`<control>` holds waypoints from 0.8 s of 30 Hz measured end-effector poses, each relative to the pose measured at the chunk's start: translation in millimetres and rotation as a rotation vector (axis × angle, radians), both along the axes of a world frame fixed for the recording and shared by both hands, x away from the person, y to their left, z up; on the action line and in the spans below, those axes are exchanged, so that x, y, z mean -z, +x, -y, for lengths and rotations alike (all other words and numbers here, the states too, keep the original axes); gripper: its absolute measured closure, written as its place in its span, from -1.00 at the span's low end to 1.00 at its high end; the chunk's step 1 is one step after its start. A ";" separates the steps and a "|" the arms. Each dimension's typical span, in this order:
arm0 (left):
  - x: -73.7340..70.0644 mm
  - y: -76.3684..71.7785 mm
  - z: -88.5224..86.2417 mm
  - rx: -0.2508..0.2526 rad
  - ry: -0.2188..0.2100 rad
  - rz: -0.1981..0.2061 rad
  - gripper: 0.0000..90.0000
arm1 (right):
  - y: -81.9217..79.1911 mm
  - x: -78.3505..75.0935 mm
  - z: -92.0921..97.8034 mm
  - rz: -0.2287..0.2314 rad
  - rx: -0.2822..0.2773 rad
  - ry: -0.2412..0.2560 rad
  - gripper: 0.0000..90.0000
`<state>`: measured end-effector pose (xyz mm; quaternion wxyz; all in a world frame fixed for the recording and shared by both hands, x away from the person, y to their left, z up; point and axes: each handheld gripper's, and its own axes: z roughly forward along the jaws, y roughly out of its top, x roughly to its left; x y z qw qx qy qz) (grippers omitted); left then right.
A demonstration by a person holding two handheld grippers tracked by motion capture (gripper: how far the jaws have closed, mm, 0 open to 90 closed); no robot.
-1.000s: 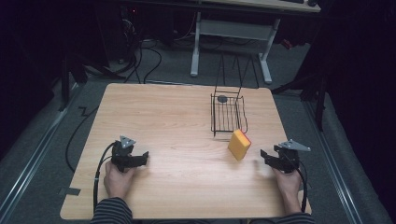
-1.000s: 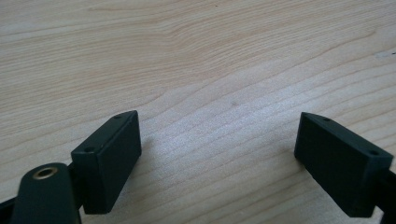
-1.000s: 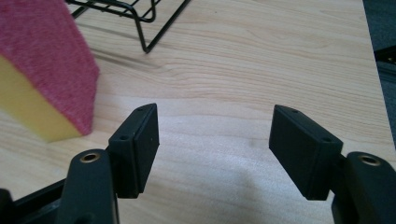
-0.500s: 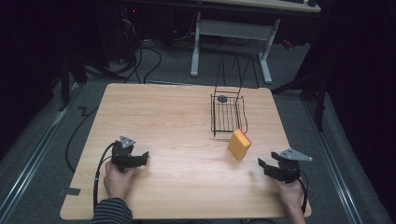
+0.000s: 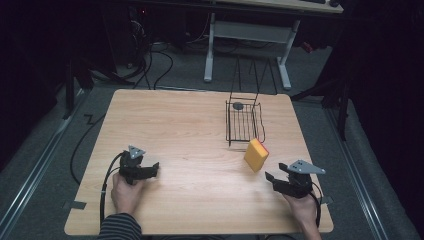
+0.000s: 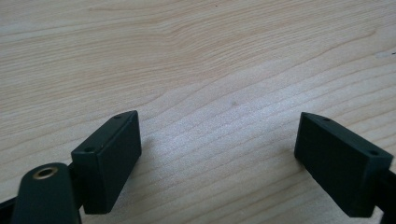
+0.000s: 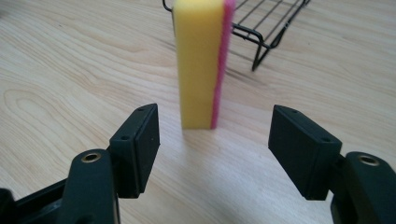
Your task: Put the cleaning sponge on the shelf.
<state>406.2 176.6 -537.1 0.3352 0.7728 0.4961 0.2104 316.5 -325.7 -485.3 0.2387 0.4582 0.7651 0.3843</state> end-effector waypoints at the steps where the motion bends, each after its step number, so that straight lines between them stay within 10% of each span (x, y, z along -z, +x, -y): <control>1: 0.0 0.0 0.0 0.000 -0.001 0.000 -0.66 | 0.9 -1.4 -2.7 0.000 -0.001 -0.001 -0.24; 24: 0.0 0.0 0.0 -0.001 -0.001 0.000 -0.66 | 41.9 3.3 -27.6 -0.033 0.021 0.011 -0.17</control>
